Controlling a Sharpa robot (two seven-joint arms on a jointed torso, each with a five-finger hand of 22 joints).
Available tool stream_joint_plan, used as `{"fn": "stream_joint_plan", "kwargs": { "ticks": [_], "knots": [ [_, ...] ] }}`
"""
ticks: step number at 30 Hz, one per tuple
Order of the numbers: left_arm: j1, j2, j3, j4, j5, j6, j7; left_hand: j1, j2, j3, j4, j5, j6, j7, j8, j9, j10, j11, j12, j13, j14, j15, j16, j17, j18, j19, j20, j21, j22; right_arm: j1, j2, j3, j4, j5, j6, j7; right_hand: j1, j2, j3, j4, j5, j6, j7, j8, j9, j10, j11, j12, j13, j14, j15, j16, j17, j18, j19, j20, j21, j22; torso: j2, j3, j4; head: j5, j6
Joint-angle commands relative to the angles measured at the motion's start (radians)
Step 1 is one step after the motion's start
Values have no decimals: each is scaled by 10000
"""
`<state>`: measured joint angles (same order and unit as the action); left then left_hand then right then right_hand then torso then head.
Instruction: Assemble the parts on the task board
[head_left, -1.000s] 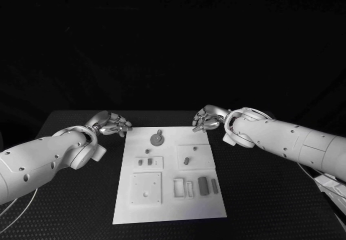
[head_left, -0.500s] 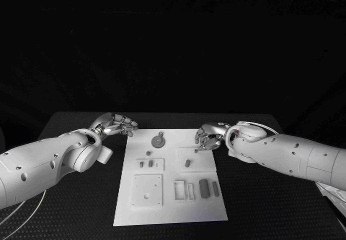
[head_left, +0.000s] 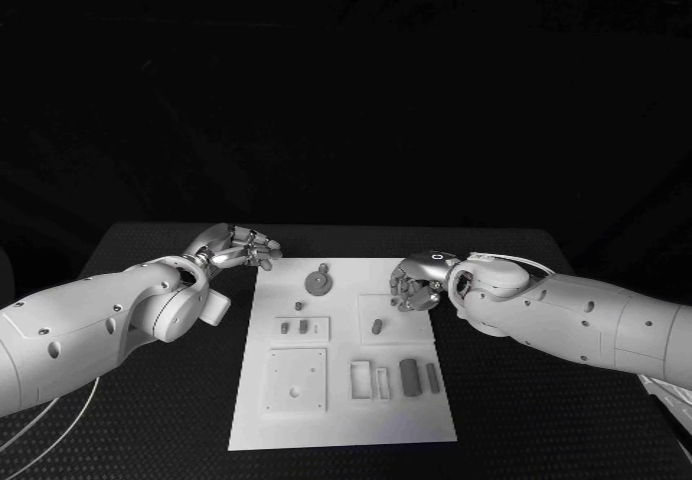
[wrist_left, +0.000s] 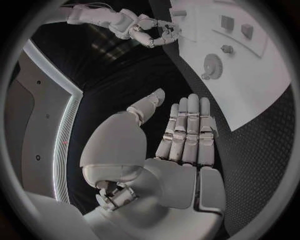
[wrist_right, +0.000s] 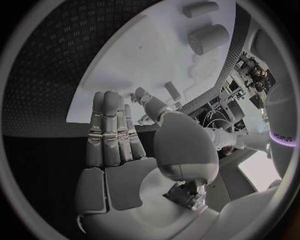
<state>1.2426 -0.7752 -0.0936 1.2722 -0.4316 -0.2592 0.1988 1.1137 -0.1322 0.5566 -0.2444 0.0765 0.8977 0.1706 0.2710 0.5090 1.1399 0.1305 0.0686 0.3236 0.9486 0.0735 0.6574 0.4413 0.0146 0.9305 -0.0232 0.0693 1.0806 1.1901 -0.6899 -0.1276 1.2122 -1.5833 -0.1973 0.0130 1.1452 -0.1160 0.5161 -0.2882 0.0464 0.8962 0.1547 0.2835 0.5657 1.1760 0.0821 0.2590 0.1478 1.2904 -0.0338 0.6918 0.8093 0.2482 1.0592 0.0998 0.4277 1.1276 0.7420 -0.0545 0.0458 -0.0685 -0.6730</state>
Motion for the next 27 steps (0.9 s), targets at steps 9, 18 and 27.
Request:
{"fn": "stream_joint_plan", "kwargs": {
  "ticks": [9,18,27],
  "knots": [
    [19,10,5,14,142,68,155,-105,12,-94,30,-54,-123,31,38,-9,-134,41,-29,-69,-66,95,-137,91,-70,-118,56,-40,-90,-128,170,-33,8,-519,-306,-132,252,92,254,-33,10,343,-74,73,-18,129,1,-314,-96,-135,55,101,93,123,12,-11,-58,31,14,10,8,28,-39],
    [19,9,5,-7,142,74,107,-115,23,-101,54,-55,-160,45,24,-17,-142,44,-15,-83,-51,95,-156,136,-58,-109,60,-29,-113,-229,254,-98,18,-556,-644,-130,419,51,588,-44,10,520,-137,97,-95,-228,250,-845,-292,-833,305,-154,82,1,-612,167,-444,-3,7,16,-1,51,-51],
    [19,6,5,-2,142,49,73,-127,26,-112,79,-54,-222,73,-2,-31,-146,43,-5,-97,-28,90,-176,193,-45,-93,60,-20,-137,-307,284,-159,49,-683,-576,-220,850,164,1205,-2,9,560,-119,63,-192,-427,423,-1176,-417,-1395,485,-319,88,-115,-1096,308,-697,41,12,19,-3,40,-97]
  ]
}}
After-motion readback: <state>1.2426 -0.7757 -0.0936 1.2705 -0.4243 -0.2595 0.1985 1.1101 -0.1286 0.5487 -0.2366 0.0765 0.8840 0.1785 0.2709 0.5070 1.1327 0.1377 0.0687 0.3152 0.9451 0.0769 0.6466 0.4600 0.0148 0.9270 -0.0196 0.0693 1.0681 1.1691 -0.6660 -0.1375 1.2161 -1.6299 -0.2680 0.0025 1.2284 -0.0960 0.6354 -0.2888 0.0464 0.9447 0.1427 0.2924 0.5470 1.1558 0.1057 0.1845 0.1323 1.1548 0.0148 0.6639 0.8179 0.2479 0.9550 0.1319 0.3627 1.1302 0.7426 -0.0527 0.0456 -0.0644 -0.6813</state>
